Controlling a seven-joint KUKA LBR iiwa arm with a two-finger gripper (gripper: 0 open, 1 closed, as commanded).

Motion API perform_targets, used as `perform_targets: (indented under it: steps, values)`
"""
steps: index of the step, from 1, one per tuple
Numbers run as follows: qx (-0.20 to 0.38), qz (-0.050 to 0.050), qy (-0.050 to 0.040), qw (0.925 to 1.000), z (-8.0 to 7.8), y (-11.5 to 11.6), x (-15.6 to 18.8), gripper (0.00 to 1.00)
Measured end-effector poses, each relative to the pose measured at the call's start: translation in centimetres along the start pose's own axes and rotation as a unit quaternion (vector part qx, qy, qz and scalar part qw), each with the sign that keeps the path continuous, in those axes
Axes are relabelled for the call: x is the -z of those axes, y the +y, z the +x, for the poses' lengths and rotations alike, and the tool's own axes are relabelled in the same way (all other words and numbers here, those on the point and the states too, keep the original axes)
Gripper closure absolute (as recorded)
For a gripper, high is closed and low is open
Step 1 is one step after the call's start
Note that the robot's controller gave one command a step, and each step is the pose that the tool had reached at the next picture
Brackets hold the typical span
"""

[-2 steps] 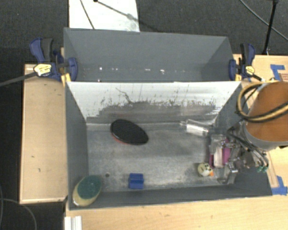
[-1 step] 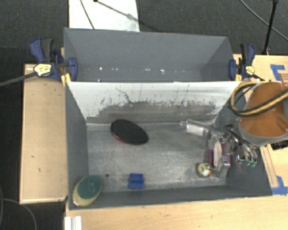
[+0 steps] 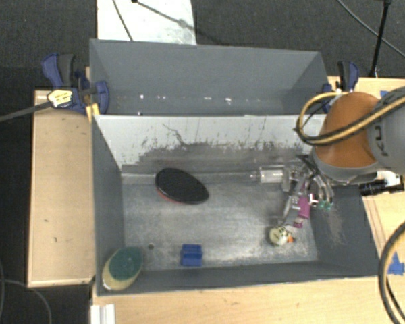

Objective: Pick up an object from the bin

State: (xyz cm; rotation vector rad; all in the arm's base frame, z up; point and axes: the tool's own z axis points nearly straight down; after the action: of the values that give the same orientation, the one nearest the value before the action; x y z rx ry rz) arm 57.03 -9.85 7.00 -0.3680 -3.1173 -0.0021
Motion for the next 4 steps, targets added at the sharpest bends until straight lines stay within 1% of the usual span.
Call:
perform_targets:
  steps: [1,2,3,4]
  values:
    - [0.099,0.001,-0.0007,0.9951,6.8,-5.9,0.0,0.00]
    - [0.205,0.001,-0.0069,0.9786,-1.4,0.4,8.0,0.00]
    - [0.305,0.001,-0.0008,0.9523,5.2,-4.9,7.1,0.00]
    - [0.293,0.001,-0.0048,0.9562,-0.1,-3.2,7.1,0.00]
